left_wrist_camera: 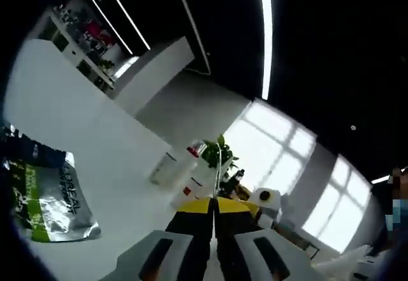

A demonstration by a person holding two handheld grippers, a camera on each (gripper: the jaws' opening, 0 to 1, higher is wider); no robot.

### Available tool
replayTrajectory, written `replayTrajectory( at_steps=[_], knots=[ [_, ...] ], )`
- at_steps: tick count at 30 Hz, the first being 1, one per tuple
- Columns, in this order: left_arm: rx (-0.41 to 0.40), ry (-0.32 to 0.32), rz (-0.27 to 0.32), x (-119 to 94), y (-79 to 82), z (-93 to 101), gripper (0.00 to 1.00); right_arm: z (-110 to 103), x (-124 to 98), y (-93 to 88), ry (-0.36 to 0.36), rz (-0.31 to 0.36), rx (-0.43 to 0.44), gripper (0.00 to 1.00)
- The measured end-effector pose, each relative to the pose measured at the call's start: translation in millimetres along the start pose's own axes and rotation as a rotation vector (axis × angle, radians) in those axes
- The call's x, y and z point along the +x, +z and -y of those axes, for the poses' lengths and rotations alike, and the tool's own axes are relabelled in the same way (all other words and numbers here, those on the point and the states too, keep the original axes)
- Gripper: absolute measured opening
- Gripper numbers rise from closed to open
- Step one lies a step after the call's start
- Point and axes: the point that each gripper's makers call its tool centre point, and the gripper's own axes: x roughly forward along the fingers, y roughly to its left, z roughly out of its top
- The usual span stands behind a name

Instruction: Arrange the skincare products in the storage area until every visible bottle or jar stands upright without overlapping.

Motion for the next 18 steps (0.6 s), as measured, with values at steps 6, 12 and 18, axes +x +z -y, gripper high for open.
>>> replayTrajectory(
  at_steps=[6,12,18],
  knots=[
    [-0.044,0.089,0.016,3,-1.1,-11.6,0.0,0,10,-16.9,-0.038,-0.094,-0.054,0.47],
    [-0.243,0.087,0.034,-4,14.7,-22.9,0.0,-7,-11,-11.2,-0.043,-0.109,-0.054,0.62],
    [-0.354,0.075,0.006,-6,22.3,-14.2,0.0,-14,-39,-15.5,-0.055,-0.139,-0.104,0.7]
  ],
)
